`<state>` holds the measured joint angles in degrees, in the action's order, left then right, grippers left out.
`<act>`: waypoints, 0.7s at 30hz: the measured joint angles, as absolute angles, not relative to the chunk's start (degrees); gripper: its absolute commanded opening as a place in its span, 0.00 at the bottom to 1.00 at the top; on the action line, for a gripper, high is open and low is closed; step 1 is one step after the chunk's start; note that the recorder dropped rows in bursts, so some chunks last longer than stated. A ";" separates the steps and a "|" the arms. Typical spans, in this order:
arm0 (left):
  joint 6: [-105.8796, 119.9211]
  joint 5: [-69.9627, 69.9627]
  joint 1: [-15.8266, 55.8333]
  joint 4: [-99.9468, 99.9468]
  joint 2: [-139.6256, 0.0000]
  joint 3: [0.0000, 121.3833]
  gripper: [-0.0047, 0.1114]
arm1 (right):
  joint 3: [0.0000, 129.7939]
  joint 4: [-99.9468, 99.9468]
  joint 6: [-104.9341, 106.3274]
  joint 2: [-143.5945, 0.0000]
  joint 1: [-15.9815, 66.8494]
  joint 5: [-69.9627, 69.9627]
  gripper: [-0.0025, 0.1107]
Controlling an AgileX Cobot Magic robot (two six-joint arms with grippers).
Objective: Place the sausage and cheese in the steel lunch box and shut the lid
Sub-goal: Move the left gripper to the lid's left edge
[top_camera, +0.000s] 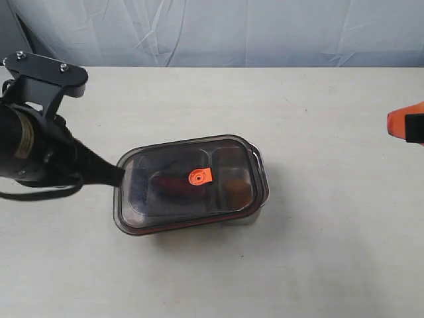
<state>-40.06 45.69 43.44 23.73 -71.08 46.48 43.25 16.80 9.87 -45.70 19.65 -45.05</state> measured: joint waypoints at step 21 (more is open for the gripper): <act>-28.36 23.03 31.80 -2.07 -73.41 30.24 0.04 | 43.25 16.57 9.87 -45.70 19.65 -45.15 0.37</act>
